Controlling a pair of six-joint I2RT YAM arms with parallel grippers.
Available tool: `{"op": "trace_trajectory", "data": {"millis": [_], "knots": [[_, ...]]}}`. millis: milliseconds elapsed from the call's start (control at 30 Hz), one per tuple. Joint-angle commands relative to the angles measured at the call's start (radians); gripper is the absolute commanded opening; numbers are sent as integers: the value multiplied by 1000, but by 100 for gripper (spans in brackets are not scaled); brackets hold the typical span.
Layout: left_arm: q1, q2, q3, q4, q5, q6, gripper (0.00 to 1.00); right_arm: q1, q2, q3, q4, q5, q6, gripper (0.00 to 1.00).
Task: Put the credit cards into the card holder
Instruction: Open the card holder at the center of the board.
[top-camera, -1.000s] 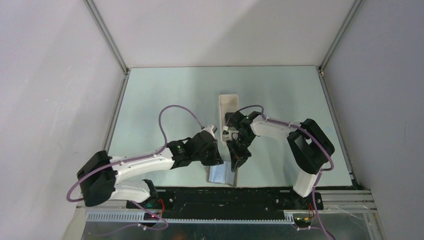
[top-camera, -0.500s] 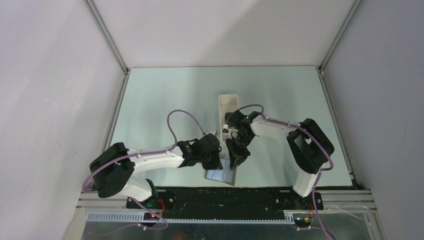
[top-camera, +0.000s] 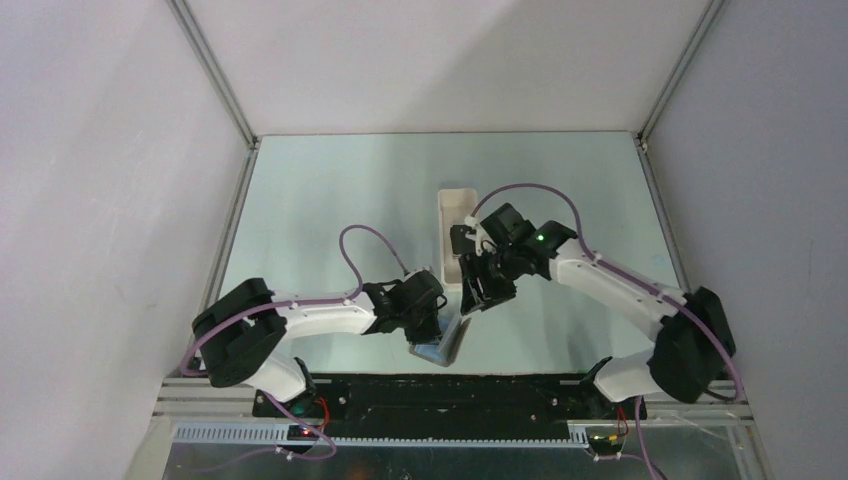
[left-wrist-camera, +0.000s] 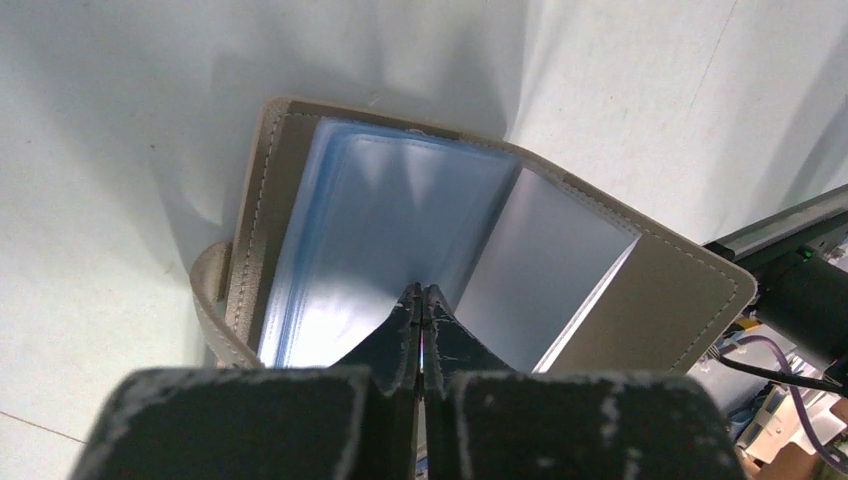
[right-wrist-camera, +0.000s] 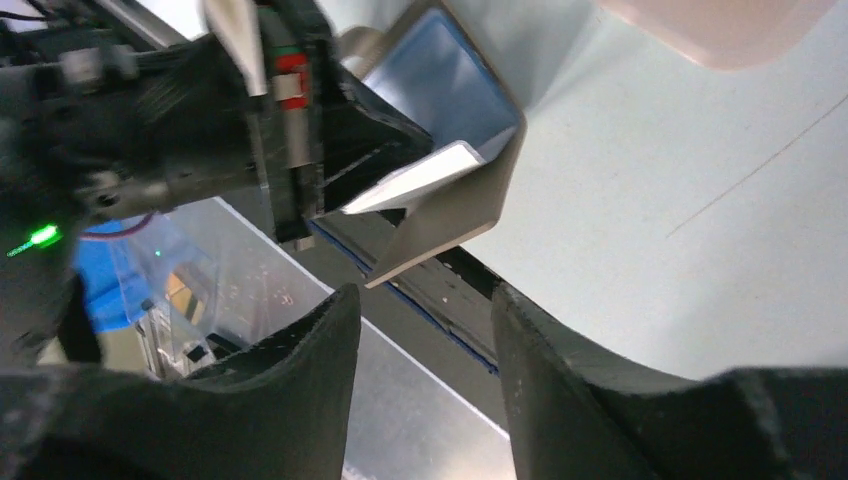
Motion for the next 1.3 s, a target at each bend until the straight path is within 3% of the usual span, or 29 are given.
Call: {"op": "trace_trajectory", "data": {"millis": [0,100,200,267,400,800,1267], "knots": [[-5,7,7,8,-4,-24,0,-5,-101,-40,100,-24,45,48],[-5,4,4,8,-6,-27,0,-17,-95,-64,159,-100,84,31],[-5,3,2,9,-7,-29,0,-19,-36,-67,213,-139,140,5],[-5,3,0,8,-7,-31,0,-18,6,-67,248,-159,170,0],[-5,6,-1,9,-6,-33,0,-5,70,-63,303,-164,216,0],[-5,1,-9,9,-16,-49,0,130,254,55,163,128,180,0],[-4,-1,-17,7,-35,-75,0,195,226,54,-43,286,100,0]]}}
